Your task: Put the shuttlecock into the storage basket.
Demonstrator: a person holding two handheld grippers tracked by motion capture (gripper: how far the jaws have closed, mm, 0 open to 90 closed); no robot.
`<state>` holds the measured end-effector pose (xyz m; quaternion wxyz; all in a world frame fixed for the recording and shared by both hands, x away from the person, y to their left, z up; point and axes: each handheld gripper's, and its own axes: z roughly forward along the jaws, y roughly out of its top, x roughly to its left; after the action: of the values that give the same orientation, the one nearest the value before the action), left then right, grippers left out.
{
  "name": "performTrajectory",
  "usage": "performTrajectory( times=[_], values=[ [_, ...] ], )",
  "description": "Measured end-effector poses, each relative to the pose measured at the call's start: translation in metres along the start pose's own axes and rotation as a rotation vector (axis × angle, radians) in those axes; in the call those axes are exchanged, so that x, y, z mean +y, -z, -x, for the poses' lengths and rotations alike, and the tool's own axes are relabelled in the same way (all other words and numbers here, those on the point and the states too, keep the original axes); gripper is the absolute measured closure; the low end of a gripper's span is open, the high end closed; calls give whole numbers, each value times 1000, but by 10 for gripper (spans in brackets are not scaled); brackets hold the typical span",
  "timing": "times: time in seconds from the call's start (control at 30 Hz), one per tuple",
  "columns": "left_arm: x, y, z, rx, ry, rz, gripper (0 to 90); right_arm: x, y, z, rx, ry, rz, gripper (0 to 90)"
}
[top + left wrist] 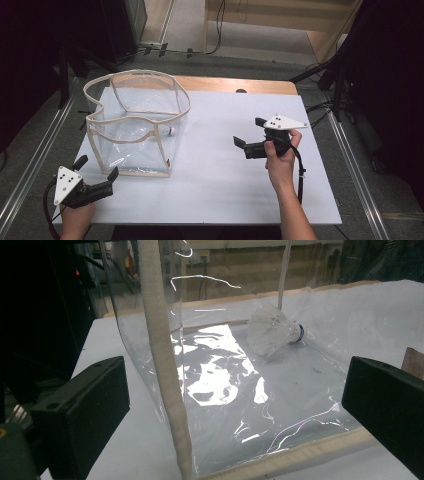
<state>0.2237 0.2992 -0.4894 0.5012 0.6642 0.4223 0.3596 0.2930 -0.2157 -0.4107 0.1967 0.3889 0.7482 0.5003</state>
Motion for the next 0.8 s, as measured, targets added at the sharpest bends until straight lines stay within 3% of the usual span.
performTrajectory(
  times=[0.8],
  values=[
    [0,0,0,2,1,0,0,-44,39,25,-64,-50,-10,0]
  ],
)
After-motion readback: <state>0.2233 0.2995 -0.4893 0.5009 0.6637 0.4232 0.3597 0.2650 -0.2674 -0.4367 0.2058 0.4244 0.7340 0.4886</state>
